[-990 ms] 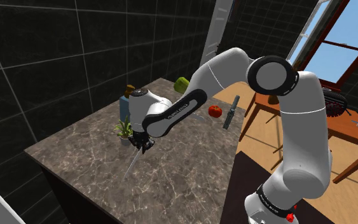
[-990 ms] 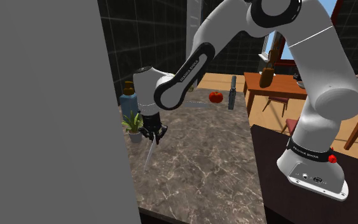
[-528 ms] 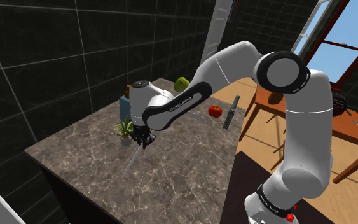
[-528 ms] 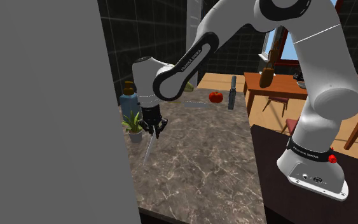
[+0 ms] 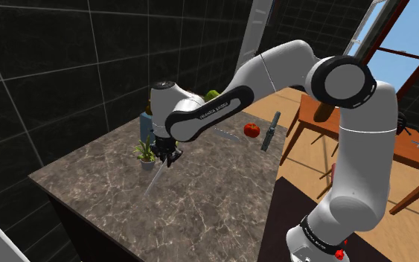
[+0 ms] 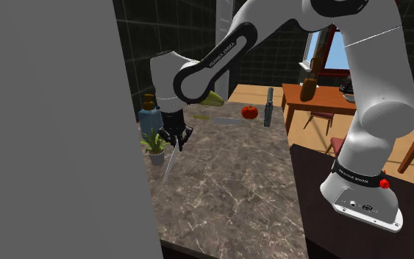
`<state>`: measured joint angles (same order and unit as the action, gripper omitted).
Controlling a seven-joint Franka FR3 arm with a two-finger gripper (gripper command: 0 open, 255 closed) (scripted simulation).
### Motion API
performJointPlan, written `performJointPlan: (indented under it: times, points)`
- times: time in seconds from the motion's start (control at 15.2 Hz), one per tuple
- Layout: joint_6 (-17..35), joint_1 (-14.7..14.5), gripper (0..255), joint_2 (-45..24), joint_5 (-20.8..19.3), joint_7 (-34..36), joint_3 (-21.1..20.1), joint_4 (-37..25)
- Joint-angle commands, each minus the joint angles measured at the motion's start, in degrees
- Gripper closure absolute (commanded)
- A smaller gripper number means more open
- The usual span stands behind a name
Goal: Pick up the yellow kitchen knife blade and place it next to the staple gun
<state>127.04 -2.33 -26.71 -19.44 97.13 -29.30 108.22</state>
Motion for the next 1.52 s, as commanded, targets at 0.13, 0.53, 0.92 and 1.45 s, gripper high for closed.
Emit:
performJointPlan:
  times: [0.13, 0.53, 0.92, 1.45]
  points:
    - [-2.15, 0.64, 255, 2.15, 1.41, -0.93, -0.82, -0.25]
    - [-5.66, 1.32, 255, 4.78, 3.28, -2.23, -1.78, -1.53]
    - [-9.35, 1.83, 255, 7.09, 4.95, -3.41, -2.54, -3.29]
    - [-14.52, 2.27, 255, 9.61, 6.8, -4.77, -3.26, -6.4]
